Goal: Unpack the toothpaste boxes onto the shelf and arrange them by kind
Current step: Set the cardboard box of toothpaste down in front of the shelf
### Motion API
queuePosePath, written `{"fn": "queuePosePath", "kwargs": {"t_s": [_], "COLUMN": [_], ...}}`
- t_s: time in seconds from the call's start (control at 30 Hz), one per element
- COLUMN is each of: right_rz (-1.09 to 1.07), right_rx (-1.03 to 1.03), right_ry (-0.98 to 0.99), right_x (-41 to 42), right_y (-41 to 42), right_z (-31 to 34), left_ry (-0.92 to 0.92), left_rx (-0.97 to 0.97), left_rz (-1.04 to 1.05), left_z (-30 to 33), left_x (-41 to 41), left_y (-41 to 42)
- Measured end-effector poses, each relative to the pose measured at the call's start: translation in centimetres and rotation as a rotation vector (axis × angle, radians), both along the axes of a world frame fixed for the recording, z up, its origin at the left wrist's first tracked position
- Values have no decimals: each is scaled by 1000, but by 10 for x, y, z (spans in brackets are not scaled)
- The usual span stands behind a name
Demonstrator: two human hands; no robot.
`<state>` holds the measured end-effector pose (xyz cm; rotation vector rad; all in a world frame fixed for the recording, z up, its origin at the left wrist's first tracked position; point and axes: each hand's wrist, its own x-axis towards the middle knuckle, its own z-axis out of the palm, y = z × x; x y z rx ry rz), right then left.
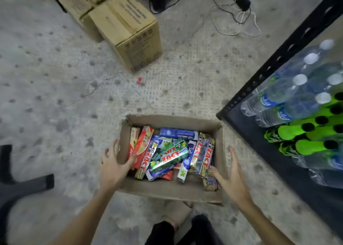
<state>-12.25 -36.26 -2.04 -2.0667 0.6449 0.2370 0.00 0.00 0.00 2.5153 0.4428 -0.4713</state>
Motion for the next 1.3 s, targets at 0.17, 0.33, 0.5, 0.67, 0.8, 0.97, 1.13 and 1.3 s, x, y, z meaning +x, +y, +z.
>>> {"fn": "queuePosePath", "kwargs": {"t_s": [0.17, 0.33, 0.5, 0.67, 0.8, 0.97, 1.13, 1.3], "right_rz": [-39, -15, 51, 86, 141, 98, 53, -96], "right_rx": [-97, -290, -400, -390, -311, -247, -271, -277], "right_ry": [82, 50, 97, 51, 44, 10, 48, 65], "right_x": [24, 28, 25, 22, 17, -15, -78, -146], "right_y": [6, 4, -10, -14, -25, -45, -81, -114], "right_z": [-43, -74, -88, -84, -74, -60, -33, -8], "left_ry": [-1, -48, -74, -138, -164, -149, -83, -69], "left_rx": [-148, -327, -259, -367, -371, -387, -413, -500], "left_rz": [85, -81, -109, -214, -303, -368, -479, -590], "left_z": [-60, -88, -100, -104, -90, -65, -40, -39], "left_x": [28, 29, 26, 23, 30, 30, 16, -1], "left_y": [19, 30, 38, 26, 20, 1, -39, -97]}}
